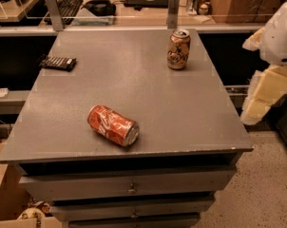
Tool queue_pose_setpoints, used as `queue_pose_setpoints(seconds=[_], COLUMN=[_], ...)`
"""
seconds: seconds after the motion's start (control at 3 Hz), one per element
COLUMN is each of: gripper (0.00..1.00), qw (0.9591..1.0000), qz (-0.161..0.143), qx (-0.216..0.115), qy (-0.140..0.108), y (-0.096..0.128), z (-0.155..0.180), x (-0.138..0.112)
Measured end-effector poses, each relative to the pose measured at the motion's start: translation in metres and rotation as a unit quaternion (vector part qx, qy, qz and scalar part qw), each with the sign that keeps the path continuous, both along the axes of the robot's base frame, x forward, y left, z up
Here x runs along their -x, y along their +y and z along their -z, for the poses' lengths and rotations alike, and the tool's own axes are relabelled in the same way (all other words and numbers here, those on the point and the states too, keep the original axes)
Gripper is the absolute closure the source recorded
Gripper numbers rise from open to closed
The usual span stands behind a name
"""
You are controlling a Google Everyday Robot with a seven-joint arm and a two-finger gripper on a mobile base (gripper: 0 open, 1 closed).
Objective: Move orange can near coke can
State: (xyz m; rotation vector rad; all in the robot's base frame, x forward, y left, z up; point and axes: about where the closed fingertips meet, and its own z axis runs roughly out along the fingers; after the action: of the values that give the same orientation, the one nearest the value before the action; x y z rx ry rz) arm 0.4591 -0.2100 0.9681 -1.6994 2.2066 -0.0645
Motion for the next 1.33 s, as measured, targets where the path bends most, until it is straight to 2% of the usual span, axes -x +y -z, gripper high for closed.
queue_pose_setpoints(seconds=[0.33, 0.67, 1.0, 1.33], gripper=[0.00, 0.00, 0.00, 0.00], qw=[0.9995, 0.9971, 0.9869, 0.9766], qz=[0.000, 0.006, 0.008, 0.009], qx=[-0.026, -0.061, -0.131, -0.177], qy=[-0.020, -0.046, -0.094, -0.121], y=[0.014, 0.027, 0.046, 0.055], z=[0.015, 0.026, 0.033, 0.034], x=[-0.049, -0.106, -0.179, -0.219])
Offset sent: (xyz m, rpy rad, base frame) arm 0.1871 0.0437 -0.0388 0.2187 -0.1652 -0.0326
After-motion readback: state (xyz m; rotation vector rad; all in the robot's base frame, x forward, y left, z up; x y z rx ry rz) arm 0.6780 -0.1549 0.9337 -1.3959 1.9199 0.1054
